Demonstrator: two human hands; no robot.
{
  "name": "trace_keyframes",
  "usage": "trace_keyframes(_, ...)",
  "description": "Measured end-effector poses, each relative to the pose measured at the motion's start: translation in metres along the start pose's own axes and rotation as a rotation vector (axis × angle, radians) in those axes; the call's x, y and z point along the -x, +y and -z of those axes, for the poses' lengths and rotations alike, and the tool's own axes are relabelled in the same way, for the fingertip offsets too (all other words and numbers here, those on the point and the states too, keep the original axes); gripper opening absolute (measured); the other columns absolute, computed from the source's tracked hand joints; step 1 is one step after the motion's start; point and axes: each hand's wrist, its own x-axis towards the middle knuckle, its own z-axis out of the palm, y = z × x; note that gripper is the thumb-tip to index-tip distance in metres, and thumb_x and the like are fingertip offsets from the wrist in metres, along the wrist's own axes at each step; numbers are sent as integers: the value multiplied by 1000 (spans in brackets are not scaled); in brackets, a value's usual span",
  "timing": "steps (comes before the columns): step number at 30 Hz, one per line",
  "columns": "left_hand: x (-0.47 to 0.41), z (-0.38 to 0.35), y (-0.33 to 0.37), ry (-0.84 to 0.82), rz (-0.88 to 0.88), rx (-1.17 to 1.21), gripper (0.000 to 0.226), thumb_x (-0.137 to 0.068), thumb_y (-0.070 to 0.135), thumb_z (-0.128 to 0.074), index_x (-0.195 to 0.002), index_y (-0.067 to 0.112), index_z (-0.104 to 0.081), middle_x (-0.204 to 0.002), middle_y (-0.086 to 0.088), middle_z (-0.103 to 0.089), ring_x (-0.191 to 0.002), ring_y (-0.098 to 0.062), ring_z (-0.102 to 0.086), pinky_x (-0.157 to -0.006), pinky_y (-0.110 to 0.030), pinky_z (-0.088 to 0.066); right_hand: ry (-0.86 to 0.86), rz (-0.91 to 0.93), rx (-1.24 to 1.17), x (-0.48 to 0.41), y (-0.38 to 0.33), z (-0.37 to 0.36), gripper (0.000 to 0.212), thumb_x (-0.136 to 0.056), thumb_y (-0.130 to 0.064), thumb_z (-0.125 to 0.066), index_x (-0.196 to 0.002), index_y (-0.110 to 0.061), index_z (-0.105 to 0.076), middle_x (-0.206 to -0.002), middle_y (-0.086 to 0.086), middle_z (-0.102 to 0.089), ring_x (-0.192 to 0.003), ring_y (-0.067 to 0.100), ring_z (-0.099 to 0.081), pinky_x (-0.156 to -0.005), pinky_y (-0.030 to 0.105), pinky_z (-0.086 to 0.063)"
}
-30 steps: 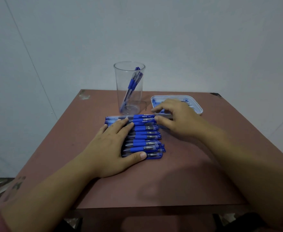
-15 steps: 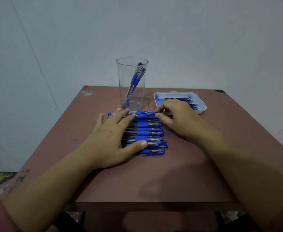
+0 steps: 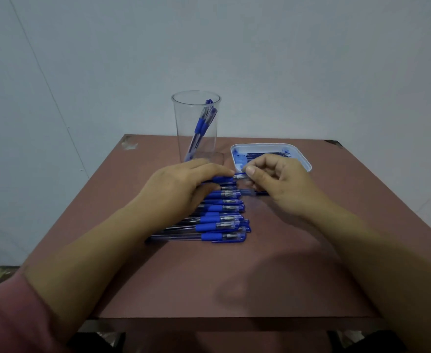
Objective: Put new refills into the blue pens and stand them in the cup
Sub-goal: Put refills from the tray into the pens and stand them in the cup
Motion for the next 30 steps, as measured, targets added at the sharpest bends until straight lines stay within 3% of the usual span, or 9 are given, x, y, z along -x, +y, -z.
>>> trace_keyframes(3, 6, -5, -7, -9, 38, 70, 32, -92, 29, -53, -123, 35, -61, -100, 17, -64, -84, -3, -58, -70, -26, -53, -19, 185, 252, 1, 12, -2, 12, -89, -23, -68, -95, -34, -68, -84, -5, -71, -79, 15, -66, -73, 31, -55)
trace_keyframes(6, 8, -7, -12, -42, 92, 183, 33, -92, 29, -55, -123, 38, -60, -100, 22, -63, -90, -1, -60, -77, -27, -53, 10, 279, 304, -1, 15, -4, 17, -86, -25, -69, -96, -38, -67, -89, -14, -71, -85, 9, -68, -76, 33, -55)
trace_keyframes(12, 8, -5, -13, -94, 176, 292, 35, -96, 18, -56, -123, 39, -61, -104, 25, -63, -98, 0, -60, -84, -23, -50, 59, 339, 360, -7, 18, -11, 15, -89, -17, -67, -96, -30, -67, -89, -19, -68, -84, 6, -66, -73, 27, -54)
trace_keyframes(18, 8, -3, -9, -196, 230, 344, 37, -98, 23, -51, -125, 48, -57, -112, 25, -65, -104, 4, -59, -89, -27, -51, 42, 360, 446, -8, 22, -11, 9, -90, -15, -66, -96, -18, -71, -87, -20, -66, -85, 3, -64, -72, 19, -51)
trace_keyframes(25, 10, -5, -7, -259, 228, 345, 41, -100, 30, -44, -133, 55, -46, -115, 21, -65, -98, -10, -65, -86, -41, -54, 45, 407, 473, -6, 22, -8, 12, -89, -22, -62, -96, -19, -71, -87, -11, -69, -83, 7, -64, -72, 30, -52)
trace_keyframes(30, 13, 0, -10, -218, 239, 323, 45, -100, 28, -44, -130, 61, -43, -120, 25, -63, -108, -2, -60, -93, -36, -51, 92, 412, 472, -4, 22, 7, 9, -87, -15, -63, -91, -16, -71, -85, -24, -62, -84, -4, -62, -74, 9, -45)
